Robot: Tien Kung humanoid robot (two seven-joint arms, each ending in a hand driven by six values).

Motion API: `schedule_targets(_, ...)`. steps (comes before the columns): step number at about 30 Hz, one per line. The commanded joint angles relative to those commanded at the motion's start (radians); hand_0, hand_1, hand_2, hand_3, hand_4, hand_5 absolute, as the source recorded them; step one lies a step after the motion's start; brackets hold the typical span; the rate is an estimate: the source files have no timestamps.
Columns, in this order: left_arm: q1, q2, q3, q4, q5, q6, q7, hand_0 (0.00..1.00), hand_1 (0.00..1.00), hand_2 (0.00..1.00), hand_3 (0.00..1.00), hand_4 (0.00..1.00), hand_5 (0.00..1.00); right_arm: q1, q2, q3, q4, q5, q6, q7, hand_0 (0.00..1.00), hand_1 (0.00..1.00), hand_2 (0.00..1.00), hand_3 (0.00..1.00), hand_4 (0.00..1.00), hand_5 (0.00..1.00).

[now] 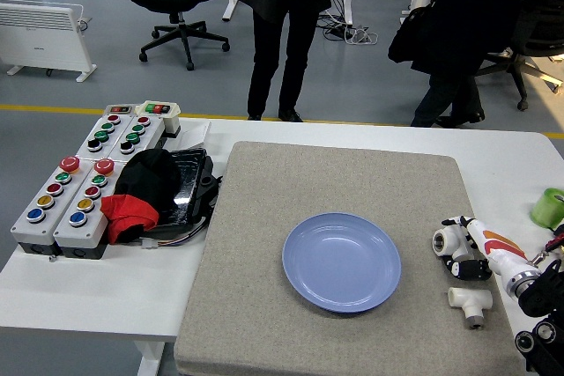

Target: Pick pipe place plate twice

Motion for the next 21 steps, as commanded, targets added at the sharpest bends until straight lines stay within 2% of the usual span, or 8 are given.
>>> schedule_targets(6, -0.004, 0.000, 0.002, 0.000, -0.005, 0.001, -0.001, 0.721, 0.746, 0.701, 0.647, 0.396, 0.998, -0.007, -0.006, 0.017, 0.047, -0.016, -0.030, 0.014, 0.375, 0.493, 0.577, 0.684, 0.502, 0.183)
schedule_targets(11, -0.006, 0.000, 0.004, 0.000, -0.007, 0.001, -0.002, 0.721, 0.746, 0.701, 0.647, 0.395, 0.998, -0.010, -0.014, 0.020, 0.127, -0.031, -0.049, 0.017, 0.368, 0.487, 0.568, 0.669, 0.491, 0.179)
schedule_targets(13, -0.007, 0.000, 0.003, 0.000, -0.005, 0.000, -0.002, 0.721, 0.746, 0.701, 0.647, 0.395, 0.998, -0.010, -0.018, 0.010, 0.182, -0.031, -0.051, 0.019, 0.368, 0.487, 0.568, 0.669, 0.491, 0.179)
schedule_targets(17, -0.008, 0.000, 0.004, 0.000, -0.007, 0.000, -0.002, 0.719, 0.746, 0.701, 0.646, 0.396, 0.998, -0.006, -0.022, -0.017, 0.254, -0.027, -0.045, 0.019, 0.367, 0.486, 0.570, 0.668, 0.485, 0.177)
schedule_targets(21, -0.008, 0.000, 0.004, 0.000, -0.010, 0.000, -0.002, 0.719, 0.746, 0.701, 0.646, 0.396, 0.998, 0.015, -0.024, -0.081, 0.344, -0.008, -0.005, 0.011, 0.367, 0.486, 0.570, 0.668, 0.485, 0.177)
